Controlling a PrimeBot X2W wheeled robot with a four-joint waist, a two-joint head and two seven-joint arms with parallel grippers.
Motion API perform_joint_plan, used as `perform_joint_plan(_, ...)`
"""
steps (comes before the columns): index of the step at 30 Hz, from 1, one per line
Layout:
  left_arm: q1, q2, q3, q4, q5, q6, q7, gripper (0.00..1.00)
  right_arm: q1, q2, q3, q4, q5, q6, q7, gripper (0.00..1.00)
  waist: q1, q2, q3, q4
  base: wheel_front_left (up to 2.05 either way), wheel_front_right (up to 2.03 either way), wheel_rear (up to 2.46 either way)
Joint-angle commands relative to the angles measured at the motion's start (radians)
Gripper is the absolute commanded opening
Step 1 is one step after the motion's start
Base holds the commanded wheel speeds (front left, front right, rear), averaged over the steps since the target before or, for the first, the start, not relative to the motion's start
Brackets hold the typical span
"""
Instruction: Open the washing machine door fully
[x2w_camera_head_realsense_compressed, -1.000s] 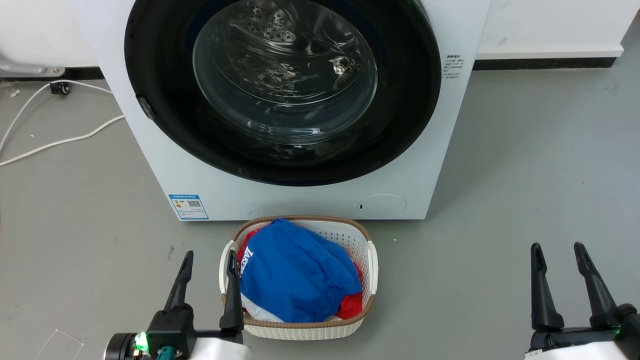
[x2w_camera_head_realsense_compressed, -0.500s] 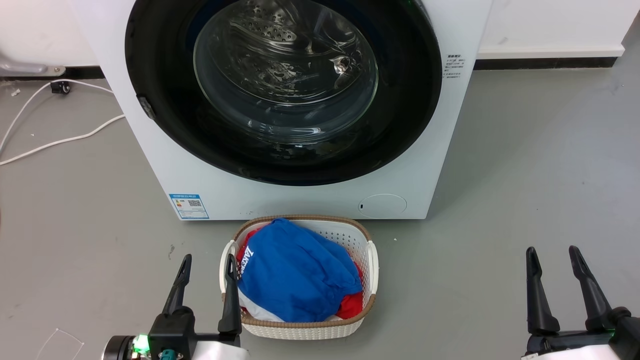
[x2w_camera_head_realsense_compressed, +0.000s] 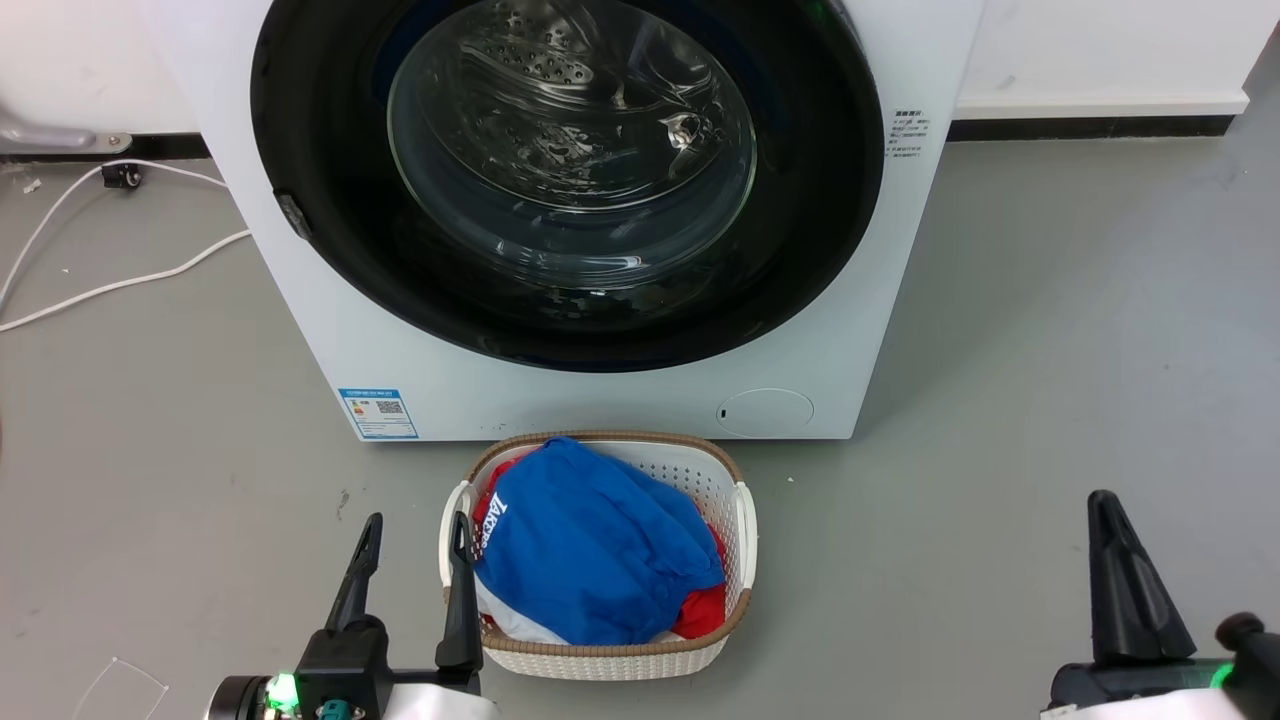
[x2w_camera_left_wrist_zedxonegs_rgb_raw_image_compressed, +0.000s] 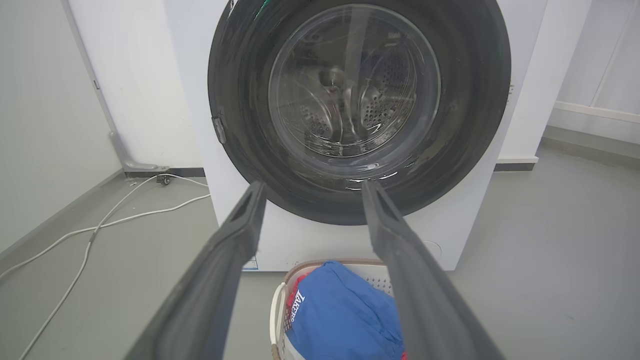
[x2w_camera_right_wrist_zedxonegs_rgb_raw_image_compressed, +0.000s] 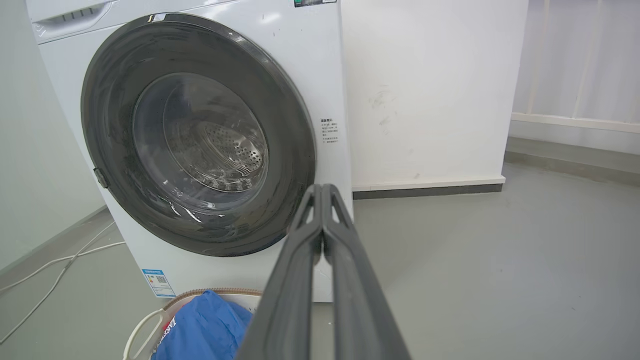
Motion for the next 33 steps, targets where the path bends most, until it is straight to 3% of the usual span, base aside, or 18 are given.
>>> perform_joint_plan(1, 0.007, -0.002, -0.001, 0.001, -0.003, 0.004, -0.003, 1.0, -0.003, 0.002, 0.001, -0.005, 0.023, 0.0, -0.003, 0.0, 0.0, 0.0, 0.0, 0.0, 0.0, 0.0, 0.0)
perform_joint_plan(4, 0.006, -0.002, -0.001, 0.003, -0.004, 0.005, -0.003, 1.0, -0.012, 0.002, -0.006, 0.007, 0.21, 0.0, -0.003, 0.0, 0.0, 0.0, 0.001, -0.002, 0.0, 0.0, 0.0)
perform_joint_plan(13, 0.011, -0.002, -0.003, 0.01, -0.004, 0.004, -0.003, 1.0, -0.049, 0.001, 0.046, 0.092, 1.08, 0.0, -0.002, 0.0, 0.0, 0.0, -0.005, -0.002, 0.0, 0.0, 0.0)
perform_joint_plan(19, 0.018, -0.002, 0.0, 0.008, -0.008, 0.008, -0.003, 1.0, -0.05, 0.002, 0.106, 0.034, 1.435, 0.0, -0.002, 0.0, 0.0, 0.0, -0.009, -0.005, 0.0, 0.0, 0.0)
perform_joint_plan(22, 0.018, -0.002, -0.002, 0.01, -0.004, 0.008, -0.003, 1.0, -0.04, 0.001, 0.121, 0.011, 1.538, 0.0, 0.038, 0.0, 0.0, 0.0, -0.009, -0.003, 0.0, 0.0, 0.0)
perform_joint_plan(33, 0.018, -0.002, 0.004, 0.005, 0.003, 0.012, -0.003, 1.0, 0.001, -0.018, 0.065, -0.054, 1.558, 0.0, 0.282, 0.0, 0.0, 0.0, -0.007, -0.009, 0.0, 0.0, 0.0)
